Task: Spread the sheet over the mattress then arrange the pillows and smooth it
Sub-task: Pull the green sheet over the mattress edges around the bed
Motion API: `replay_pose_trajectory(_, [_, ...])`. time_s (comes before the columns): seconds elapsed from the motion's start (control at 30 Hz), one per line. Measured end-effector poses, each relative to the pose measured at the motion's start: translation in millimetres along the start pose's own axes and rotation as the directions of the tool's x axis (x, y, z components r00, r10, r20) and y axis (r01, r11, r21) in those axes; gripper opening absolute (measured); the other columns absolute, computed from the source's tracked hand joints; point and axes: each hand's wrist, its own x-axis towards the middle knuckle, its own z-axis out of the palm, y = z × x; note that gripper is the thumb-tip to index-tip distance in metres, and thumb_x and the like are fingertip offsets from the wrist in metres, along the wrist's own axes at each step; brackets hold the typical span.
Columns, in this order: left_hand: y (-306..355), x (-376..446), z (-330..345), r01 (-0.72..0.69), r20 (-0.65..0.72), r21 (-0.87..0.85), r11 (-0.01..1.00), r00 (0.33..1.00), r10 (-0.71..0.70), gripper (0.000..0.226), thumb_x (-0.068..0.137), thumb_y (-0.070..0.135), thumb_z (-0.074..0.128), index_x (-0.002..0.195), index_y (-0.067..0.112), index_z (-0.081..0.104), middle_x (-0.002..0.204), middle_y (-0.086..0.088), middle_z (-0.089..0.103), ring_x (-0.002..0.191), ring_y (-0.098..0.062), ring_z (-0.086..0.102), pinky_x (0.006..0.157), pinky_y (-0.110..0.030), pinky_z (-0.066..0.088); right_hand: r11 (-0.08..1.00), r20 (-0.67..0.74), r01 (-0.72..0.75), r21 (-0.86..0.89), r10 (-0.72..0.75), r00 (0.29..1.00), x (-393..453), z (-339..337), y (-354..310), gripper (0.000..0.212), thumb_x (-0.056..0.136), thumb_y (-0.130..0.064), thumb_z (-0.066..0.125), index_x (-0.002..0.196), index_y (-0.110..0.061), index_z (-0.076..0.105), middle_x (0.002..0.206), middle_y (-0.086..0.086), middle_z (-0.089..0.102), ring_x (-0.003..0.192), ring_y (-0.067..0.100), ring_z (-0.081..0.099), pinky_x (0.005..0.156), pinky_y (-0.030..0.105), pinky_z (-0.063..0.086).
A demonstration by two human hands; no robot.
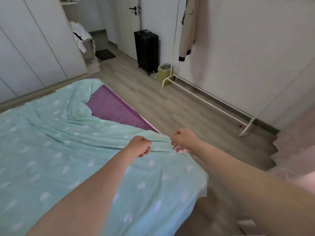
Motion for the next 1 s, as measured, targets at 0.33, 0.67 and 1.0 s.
replay_pose_trajectory(0.33, [105.2, 105.8, 30.0, 0.007, -0.097, -0.061, 0.998, 0.995, -0.013, 0.007, 0.092, 0.012, 0.057, 0.088, 0.009, 0.061, 0.071, -0.005, 0.061, 0.055, -0.013, 0.054, 0.049, -0.021, 0.037, 0.993, 0.114, 0.076, -0.092, -0.066, 0.991, 122.7, -95.9, -58.4, 0.013, 0.095, -0.004, 0.047, 0.085, -0.012, 0.05, 0.069, 0.009, 0.053, 0.046, 0.015, 0.05, 0.041, 0.017, 0.044])
replay_pose_trajectory(0.67, [185.3, 226.9, 144.9, 0.159, -0.33, -0.202, 0.966, 0.918, -0.22, 0.015, 0.088, 0.012, 0.054, 0.076, 0.01, 0.062, 0.071, -0.007, 0.063, 0.061, -0.015, 0.058, 0.056, -0.023, 0.042, 0.959, 0.347, 0.188, -0.213, -0.106, 0.932, 291.7, -212.5, -89.9, 0.014, 0.094, -0.003, 0.045, 0.084, -0.013, 0.048, 0.069, 0.008, 0.058, 0.051, 0.017, 0.055, 0.045, 0.022, 0.047])
replay_pose_trajectory(1.0, [249.5, 281.6, 197.5, 0.282, -0.4, -0.398, 0.873, 0.803, -0.442, 0.014, 0.091, 0.013, 0.05, 0.084, 0.009, 0.061, 0.08, -0.01, 0.06, 0.068, -0.02, 0.056, 0.058, -0.024, 0.042, 0.923, 0.55, 0.239, -0.301, -0.036, 0.834, 393.0, -275.4, -126.5, 0.019, 0.089, -0.004, 0.048, 0.075, -0.015, 0.052, 0.063, 0.005, 0.06, 0.048, 0.017, 0.055, 0.053, 0.025, 0.048])
